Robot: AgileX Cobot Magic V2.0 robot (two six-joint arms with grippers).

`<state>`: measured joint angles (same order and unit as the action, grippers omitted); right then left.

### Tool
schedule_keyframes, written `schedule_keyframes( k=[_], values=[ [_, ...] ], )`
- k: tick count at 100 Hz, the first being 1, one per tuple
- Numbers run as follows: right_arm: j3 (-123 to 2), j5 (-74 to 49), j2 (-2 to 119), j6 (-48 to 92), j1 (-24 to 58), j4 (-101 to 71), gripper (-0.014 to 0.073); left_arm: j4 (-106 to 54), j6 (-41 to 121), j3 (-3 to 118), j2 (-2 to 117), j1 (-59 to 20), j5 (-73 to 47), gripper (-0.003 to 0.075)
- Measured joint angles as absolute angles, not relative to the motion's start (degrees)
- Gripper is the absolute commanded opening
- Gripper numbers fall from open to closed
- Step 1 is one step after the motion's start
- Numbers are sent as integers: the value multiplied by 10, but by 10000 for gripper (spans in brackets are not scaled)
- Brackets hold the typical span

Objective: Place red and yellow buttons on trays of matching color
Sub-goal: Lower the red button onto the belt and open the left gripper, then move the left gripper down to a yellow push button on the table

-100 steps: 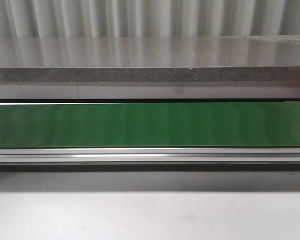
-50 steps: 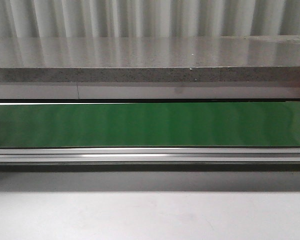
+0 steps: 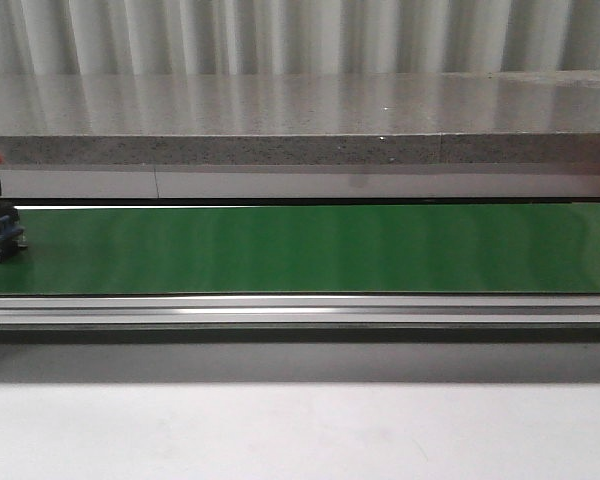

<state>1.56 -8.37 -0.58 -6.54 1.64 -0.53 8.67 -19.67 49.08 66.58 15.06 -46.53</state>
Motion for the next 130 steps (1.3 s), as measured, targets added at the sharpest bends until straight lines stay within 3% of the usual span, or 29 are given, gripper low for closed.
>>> schedule_keyframes(
  k=[31,78,130],
  values=[
    [16,-84,-6,-65,16,-5,-67,93,-243,391,676,299,-377,659],
    [16,-84,-6,-65,16,-5,-67,92,-247,390,790,304,-305,659],
    [16,-84,-6,-65,16,-5,-67,107,-248,476,885,304,-300,659]
  ],
)
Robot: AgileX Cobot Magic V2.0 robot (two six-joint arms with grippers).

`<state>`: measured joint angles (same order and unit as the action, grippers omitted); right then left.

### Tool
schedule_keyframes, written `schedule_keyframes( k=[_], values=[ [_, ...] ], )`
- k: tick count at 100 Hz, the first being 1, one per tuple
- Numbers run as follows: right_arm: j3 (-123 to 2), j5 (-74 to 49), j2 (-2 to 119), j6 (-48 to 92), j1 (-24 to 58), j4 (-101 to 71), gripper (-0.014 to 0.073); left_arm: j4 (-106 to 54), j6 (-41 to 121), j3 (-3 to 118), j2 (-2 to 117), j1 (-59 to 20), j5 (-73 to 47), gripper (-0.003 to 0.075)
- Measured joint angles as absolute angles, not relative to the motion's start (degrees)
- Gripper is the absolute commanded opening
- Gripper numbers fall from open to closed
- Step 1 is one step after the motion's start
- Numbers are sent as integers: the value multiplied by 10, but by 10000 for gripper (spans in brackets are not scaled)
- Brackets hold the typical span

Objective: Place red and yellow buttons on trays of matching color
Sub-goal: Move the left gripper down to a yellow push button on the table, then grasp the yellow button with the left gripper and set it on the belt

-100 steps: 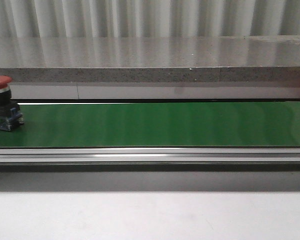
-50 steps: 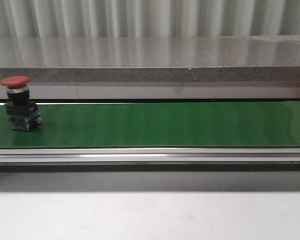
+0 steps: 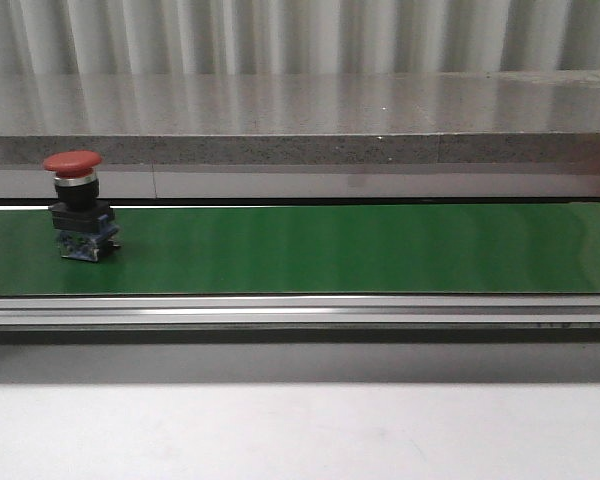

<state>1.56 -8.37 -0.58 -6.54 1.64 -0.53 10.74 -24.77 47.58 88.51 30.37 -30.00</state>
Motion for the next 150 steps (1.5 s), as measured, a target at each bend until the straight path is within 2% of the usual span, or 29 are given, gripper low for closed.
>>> schedule_keyframes(
  k=[66,78,102,116,126,150],
  values=[
    [16,-84,-6,-65,16,-5,-67,118,-248,503,946,304,-294,646],
    [16,-84,-6,-65,16,-5,-67,118,-248,503,946,304,-291,549],
    [16,-84,-6,-65,16,-5,-67,121,-251,503,946,304,-293,191],
    [16,-84,-6,-65,16,-5,-67,125,-253,503,938,304,-318,46],
    [16,-84,-6,-65,16,-5,-67,125,-253,503,914,304,-343,-20],
    [16,-84,-6,-65,16,-5,-67,127,-253,503,813,292,-374,-20]
  ],
)
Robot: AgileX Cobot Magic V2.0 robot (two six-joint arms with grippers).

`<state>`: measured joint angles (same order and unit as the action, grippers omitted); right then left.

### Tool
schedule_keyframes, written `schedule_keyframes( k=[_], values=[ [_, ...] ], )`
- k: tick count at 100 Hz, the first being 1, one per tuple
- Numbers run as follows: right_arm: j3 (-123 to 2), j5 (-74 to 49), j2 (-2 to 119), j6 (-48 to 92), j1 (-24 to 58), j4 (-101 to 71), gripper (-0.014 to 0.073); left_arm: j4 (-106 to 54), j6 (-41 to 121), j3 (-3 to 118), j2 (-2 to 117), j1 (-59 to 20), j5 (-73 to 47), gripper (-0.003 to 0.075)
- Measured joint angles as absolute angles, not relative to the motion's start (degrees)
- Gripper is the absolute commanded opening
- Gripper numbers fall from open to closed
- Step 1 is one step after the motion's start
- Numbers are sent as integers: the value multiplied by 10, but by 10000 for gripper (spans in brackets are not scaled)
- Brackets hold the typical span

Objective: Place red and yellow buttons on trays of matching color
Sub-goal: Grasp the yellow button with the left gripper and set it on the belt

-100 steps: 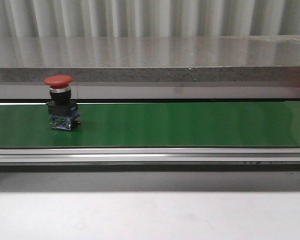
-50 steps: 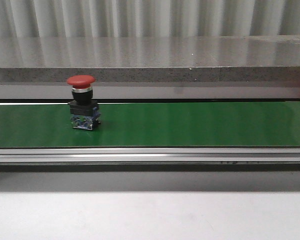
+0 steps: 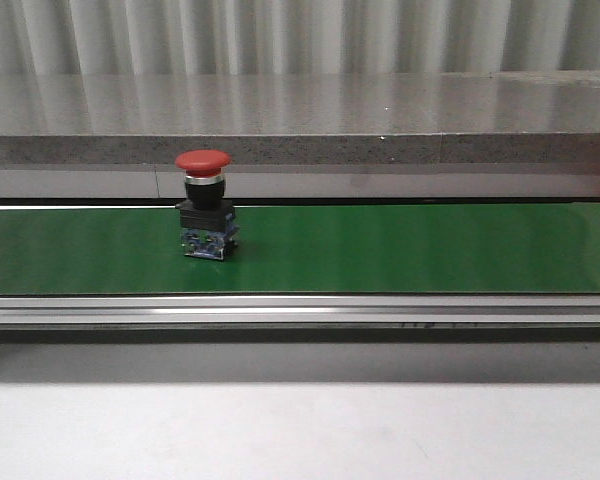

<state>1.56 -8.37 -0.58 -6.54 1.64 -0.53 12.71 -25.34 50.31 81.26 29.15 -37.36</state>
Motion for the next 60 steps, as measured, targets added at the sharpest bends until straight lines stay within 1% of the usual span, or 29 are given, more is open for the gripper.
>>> schedule_keyframes(
  k=[12,25,45,60],
  values=[
    [16,-84,-6,-65,16,-5,-67,127,-251,503,755,249,-382,-20],
    [16,-84,-6,-65,16,-5,-67,126,-237,509,719,179,-387,-20],
    [16,-84,-6,-65,16,-5,-67,99,-197,551,724,69,-411,-20],
    [16,-84,-6,-65,16,-5,-67,90,-188,577,762,15,-410,-20]
  ],
)
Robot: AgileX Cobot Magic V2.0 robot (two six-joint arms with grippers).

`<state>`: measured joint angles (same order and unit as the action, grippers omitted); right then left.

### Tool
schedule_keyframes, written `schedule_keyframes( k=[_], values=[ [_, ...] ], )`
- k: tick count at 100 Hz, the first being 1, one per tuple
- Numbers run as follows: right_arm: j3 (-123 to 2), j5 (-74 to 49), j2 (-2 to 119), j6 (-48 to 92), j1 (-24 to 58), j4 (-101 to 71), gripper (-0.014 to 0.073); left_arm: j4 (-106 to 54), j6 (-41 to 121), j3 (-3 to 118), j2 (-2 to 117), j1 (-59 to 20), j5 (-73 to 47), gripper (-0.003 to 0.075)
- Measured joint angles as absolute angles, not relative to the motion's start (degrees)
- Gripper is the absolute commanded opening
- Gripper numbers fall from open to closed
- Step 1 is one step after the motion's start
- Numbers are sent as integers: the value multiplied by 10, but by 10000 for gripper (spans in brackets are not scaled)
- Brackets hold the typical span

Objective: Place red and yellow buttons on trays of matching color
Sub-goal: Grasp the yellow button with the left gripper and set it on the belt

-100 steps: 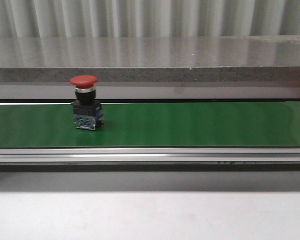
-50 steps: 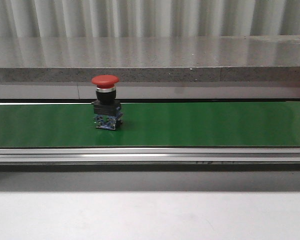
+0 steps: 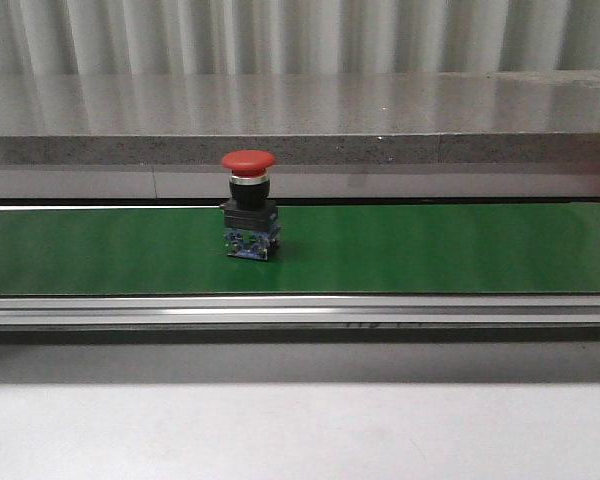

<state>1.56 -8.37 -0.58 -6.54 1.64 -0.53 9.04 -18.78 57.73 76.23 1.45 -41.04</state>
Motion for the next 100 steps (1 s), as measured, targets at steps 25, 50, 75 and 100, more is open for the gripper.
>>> schedule_keyframes(
  k=[25,50,75,100],
  values=[
    [16,-84,-6,-65,16,-5,-67,81,-187,601,852,-10,-410,-20],
    [16,-84,-6,-65,16,-5,-67,65,-187,608,888,-11,-405,20],
    [16,-84,-6,-65,16,-5,-67,42,-167,609,889,-12,-406,493],
    [16,-84,-6,-65,16,-5,-67,43,-145,610,891,-12,-424,627]
  ],
)
